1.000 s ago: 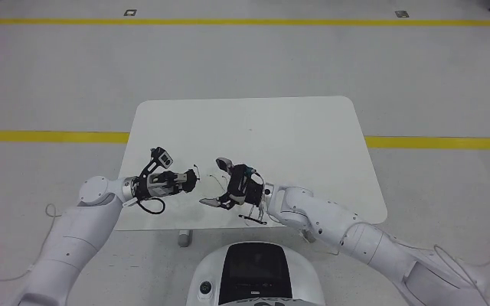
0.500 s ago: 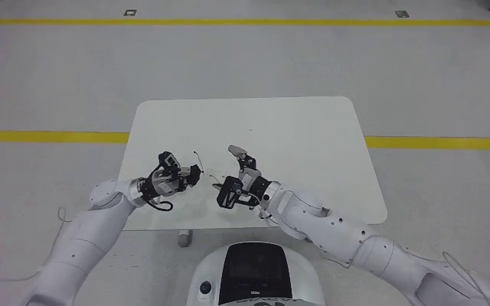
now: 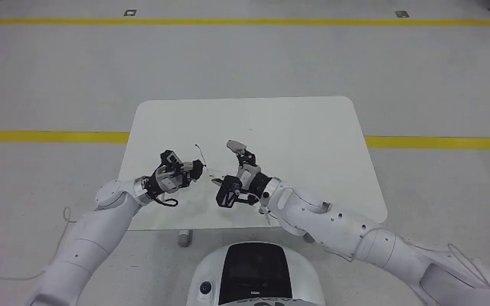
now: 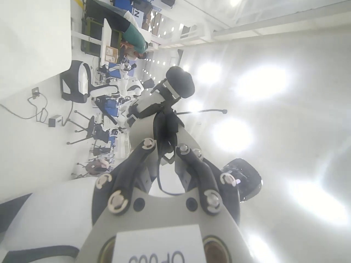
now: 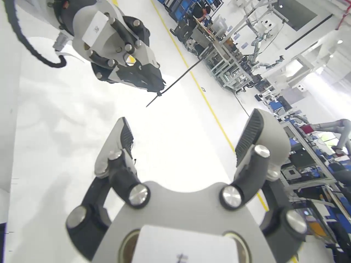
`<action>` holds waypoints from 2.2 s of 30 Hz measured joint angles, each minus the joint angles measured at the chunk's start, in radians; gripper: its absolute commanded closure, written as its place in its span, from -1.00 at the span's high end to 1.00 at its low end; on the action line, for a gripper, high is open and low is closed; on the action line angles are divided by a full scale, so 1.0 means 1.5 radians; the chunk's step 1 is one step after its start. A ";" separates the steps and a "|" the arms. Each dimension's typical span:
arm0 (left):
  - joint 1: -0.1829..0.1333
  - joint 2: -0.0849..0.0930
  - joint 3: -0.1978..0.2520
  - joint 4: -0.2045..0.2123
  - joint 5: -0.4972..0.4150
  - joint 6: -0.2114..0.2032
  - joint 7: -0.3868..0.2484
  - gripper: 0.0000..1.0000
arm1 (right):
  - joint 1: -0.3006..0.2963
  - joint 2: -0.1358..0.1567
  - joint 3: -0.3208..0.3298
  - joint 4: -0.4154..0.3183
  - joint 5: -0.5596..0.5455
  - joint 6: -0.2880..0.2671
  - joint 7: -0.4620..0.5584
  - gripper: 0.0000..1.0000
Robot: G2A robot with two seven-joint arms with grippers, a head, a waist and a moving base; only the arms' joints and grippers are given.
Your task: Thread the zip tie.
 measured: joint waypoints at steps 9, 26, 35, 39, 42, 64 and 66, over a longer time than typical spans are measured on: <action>0.011 -0.015 -0.010 -0.015 -0.112 -0.003 0.002 -1.00 | 0.035 -0.005 -0.065 0.000 0.000 0.090 -0.028 0.58; 0.009 -0.023 -0.005 -0.011 -0.152 0.033 -0.027 -1.00 | 0.054 -0.039 -0.087 0.033 0.000 0.115 -0.063 -0.84; 0.009 -0.023 -0.005 -0.011 -0.152 0.033 -0.027 -1.00 | 0.052 -0.047 -0.083 0.046 0.000 0.115 -0.070 -0.80; 0.009 -0.023 -0.005 -0.011 -0.152 0.033 -0.027 -1.00 | 0.052 -0.050 -0.083 0.050 0.000 0.115 -0.071 -0.62; 0.009 -0.023 -0.005 -0.011 -0.152 0.033 -0.027 -1.00 | 0.053 -0.051 -0.085 0.051 0.000 0.115 -0.070 -0.62; 0.009 -0.023 -0.005 -0.011 -0.152 0.033 -0.027 -1.00 | 0.050 -0.060 -0.078 0.060 0.000 0.115 -0.075 -1.00; 0.009 -0.023 -0.005 -0.011 -0.152 0.033 -0.027 -1.00 | 0.047 -0.058 -0.075 0.059 0.000 0.115 -0.077 -1.00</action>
